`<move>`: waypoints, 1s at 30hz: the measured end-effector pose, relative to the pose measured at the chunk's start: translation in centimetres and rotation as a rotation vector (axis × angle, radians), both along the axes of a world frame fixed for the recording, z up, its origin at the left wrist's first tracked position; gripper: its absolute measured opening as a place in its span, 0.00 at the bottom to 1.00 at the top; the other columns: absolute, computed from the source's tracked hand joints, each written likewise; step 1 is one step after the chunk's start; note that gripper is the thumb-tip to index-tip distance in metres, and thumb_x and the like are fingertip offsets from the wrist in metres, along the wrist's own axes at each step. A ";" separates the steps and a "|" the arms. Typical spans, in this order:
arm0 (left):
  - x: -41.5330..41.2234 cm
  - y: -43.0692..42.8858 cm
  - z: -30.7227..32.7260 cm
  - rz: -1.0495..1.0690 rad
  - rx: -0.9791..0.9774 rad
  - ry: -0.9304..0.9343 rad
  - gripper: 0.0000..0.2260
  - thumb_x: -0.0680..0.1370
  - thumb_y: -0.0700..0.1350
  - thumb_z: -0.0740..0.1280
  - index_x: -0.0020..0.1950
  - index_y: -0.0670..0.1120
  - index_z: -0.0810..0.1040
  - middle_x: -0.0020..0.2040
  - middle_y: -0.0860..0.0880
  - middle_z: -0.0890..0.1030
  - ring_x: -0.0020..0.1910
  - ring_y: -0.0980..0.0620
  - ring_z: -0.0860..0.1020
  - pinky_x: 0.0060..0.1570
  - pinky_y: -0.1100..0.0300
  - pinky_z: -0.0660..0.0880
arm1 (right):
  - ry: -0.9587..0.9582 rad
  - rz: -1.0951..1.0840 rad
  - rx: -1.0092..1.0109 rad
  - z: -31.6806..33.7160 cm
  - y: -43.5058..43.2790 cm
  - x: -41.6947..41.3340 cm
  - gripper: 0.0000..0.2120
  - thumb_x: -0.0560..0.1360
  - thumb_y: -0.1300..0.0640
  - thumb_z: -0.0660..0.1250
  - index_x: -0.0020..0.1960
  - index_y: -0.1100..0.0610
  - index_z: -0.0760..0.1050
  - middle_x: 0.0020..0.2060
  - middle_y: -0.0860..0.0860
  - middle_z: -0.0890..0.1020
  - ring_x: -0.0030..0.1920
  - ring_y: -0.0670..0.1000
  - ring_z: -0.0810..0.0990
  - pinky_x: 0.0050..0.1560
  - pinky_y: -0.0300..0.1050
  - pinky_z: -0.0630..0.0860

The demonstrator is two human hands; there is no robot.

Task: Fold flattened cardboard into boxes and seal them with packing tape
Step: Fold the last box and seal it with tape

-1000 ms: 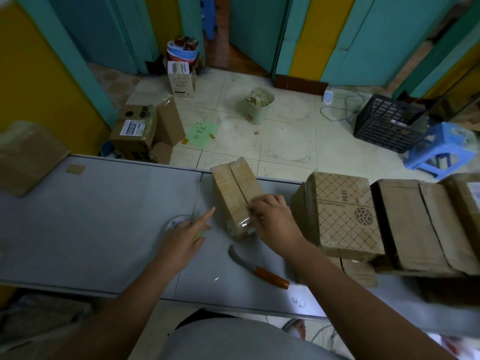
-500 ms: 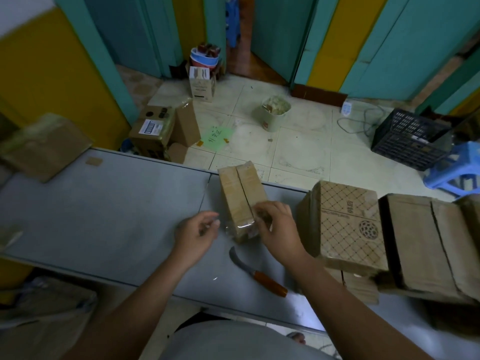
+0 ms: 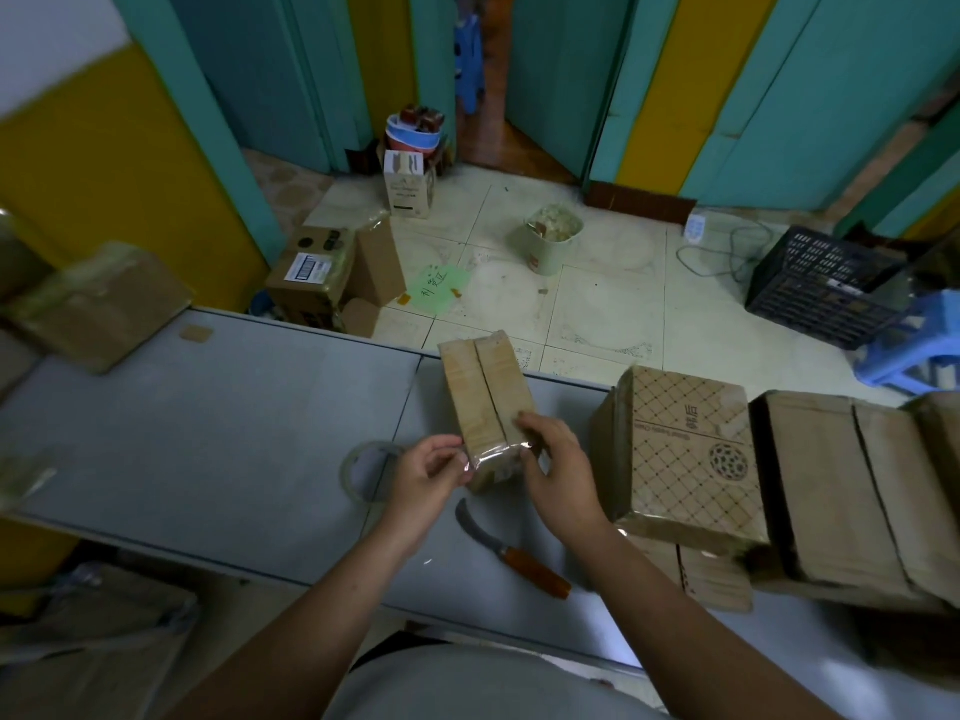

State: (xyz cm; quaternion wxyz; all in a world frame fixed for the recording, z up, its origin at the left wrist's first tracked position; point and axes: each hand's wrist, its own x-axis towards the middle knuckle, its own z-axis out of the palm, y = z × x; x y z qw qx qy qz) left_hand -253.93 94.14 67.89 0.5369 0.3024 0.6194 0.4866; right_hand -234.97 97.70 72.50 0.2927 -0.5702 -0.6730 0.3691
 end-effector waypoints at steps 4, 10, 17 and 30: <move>-0.1 0.0 -1.3 0.002 0.074 0.007 0.11 0.81 0.34 0.72 0.60 0.46 0.81 0.54 0.49 0.88 0.54 0.50 0.86 0.55 0.55 0.84 | 0.033 0.001 0.000 0.0 -0.1 0.1 0.19 0.79 0.69 0.67 0.68 0.57 0.78 0.66 0.51 0.77 0.69 0.52 0.75 0.71 0.56 0.75; 0.9 -0.3 -2.8 0.048 -0.019 0.144 0.03 0.84 0.44 0.70 0.52 0.45 0.82 0.42 0.49 0.87 0.38 0.54 0.85 0.39 0.63 0.80 | 0.056 -0.031 -0.042 0.1 0.0 -0.2 0.20 0.79 0.70 0.67 0.68 0.56 0.77 0.66 0.51 0.77 0.68 0.51 0.76 0.70 0.53 0.76; 2.3 -0.6 -2.8 -0.007 -0.108 0.070 0.16 0.89 0.46 0.60 0.44 0.41 0.76 0.31 0.47 0.74 0.27 0.52 0.74 0.27 0.62 0.72 | 0.135 -0.074 -0.080 -0.2 -0.3 -0.4 0.19 0.81 0.69 0.65 0.69 0.56 0.77 0.66 0.50 0.77 0.68 0.50 0.76 0.69 0.52 0.77; -0.9 2.0 1.6 -0.397 0.441 0.819 0.06 0.79 0.53 0.73 0.55 0.58 0.81 0.58 0.64 0.73 0.61 0.62 0.73 0.65 0.64 0.73 | 0.081 0.005 -0.004 -0.6 0.0 0.2 0.21 0.78 0.72 0.69 0.67 0.56 0.81 0.65 0.51 0.80 0.67 0.51 0.77 0.71 0.52 0.75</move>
